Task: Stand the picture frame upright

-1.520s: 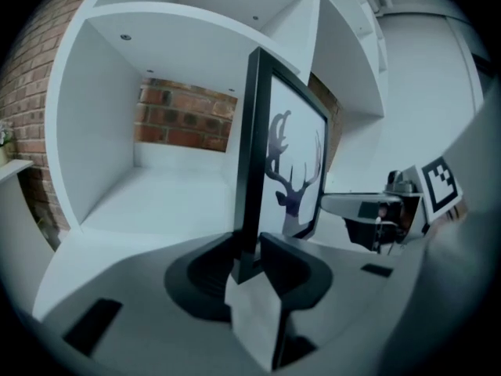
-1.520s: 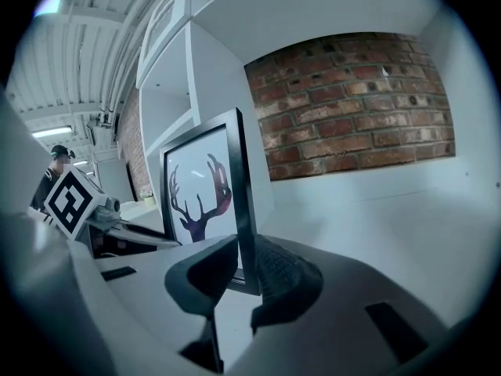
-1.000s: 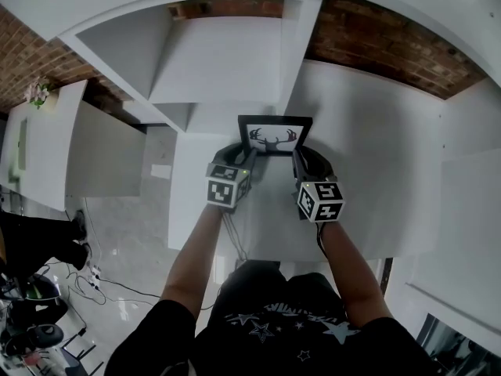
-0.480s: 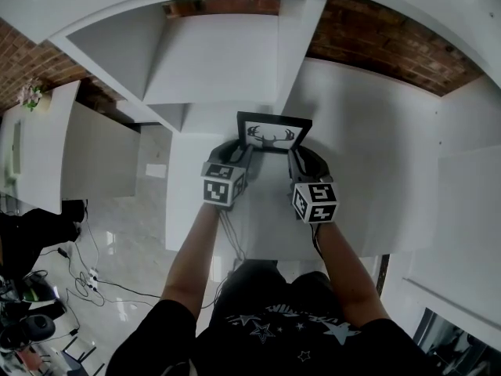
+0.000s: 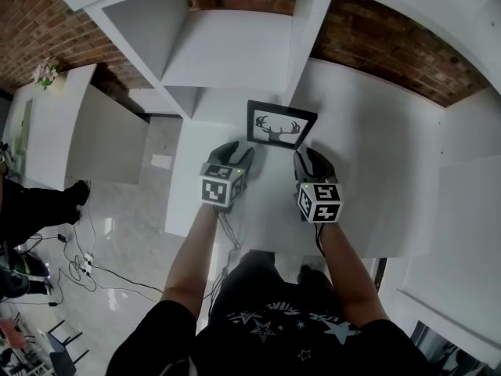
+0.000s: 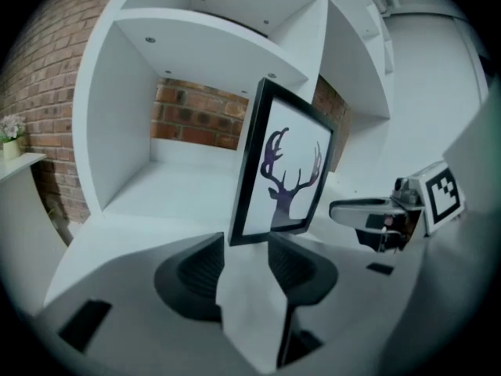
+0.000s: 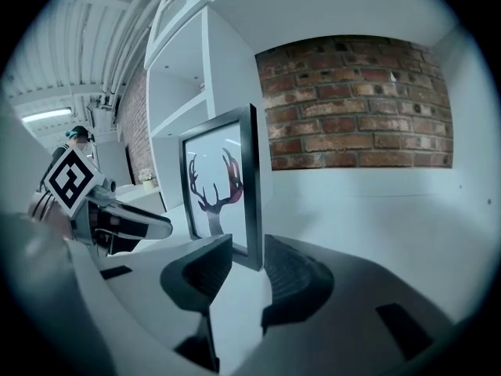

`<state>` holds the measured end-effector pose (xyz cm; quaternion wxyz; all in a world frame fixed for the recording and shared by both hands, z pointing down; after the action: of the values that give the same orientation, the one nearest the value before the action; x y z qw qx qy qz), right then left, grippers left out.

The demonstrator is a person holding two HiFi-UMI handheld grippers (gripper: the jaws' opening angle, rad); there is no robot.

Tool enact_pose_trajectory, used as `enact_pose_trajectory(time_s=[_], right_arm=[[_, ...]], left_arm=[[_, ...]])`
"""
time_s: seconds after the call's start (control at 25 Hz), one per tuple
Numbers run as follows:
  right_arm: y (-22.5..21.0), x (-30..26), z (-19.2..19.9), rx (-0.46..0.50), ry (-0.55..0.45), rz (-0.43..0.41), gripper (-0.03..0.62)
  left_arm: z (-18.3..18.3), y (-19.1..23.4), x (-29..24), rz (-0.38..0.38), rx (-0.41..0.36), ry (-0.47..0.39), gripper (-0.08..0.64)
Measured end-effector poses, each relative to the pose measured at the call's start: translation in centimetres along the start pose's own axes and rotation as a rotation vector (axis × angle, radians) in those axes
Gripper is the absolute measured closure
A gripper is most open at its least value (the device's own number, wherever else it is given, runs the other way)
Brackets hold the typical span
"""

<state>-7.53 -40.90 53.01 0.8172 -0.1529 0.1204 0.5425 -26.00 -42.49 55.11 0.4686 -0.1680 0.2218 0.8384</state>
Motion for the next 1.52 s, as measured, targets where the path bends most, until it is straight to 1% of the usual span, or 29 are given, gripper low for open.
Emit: enact_pose_trajectory(time_s=[0.24,0.44,0.6,0.72,0.84,0.96,1.16,1.28,1.4,1.52], right_arm=[[-1.3,3.3,-0.9,0.018,-0.035,-0.033,0.474],[-1.9,6.8,-1.7,0.026,-0.062,-0.099,0.474],[-2.0,9.8,-2.3,0.022,-0.087,-0.158,0.474],[-2.3,12.3,-2.3,0.015,-0.105,-0.200,0.474],[-2.7,14.7,-2.1,0.008,-0.121,-0.241,0.474],[-3.2,17.1,-2.0,0.019,-0.139,-0.282,0.474],[-3.9,21.5,-1.8,0.033,-0.170,-0.347,0.474],[-4.4,24.4,-1.3,0.039,-0.179,-0.379,0.477],[-5.1,27.5,-0.6,0.046,-0.179,-0.417,0.502],[-5.6,30.0,0.3,0.047,-0.171,-0.451,0.541]], left_arm=[[0.7,-2.6,4.0,-0.072,0.009,-0.037,0.407],[1.2,-6.4,7.7,-0.134,0.043,-0.075,0.407],[1.0,-9.9,10.5,-0.196,0.049,-0.115,0.407],[1.3,-13.1,11.9,-0.214,0.051,-0.152,0.407],[1.6,-16.5,13.0,-0.224,0.020,-0.173,0.407],[2.1,-19.5,14.2,-0.251,0.001,-0.195,0.407],[2.9,-24.3,16.3,-0.297,-0.001,-0.251,0.407],[3.6,-27.2,17.3,-0.309,0.003,-0.260,0.407],[4.3,-30.3,18.3,-0.304,-0.019,-0.276,0.407],[4.8,-32.8,19.6,-0.323,-0.009,-0.290,0.407]])
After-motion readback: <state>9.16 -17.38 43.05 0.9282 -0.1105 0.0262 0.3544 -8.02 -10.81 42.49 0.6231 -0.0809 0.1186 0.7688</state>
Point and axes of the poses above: the fingertips, and each gripper's own axes: x backward along the fingers, y to its left, z out of its underside, the point moved 4 cm from there along x, backward along the fingers, and after that the axes turned 5 degrees about -y, right-handed, at the moved point
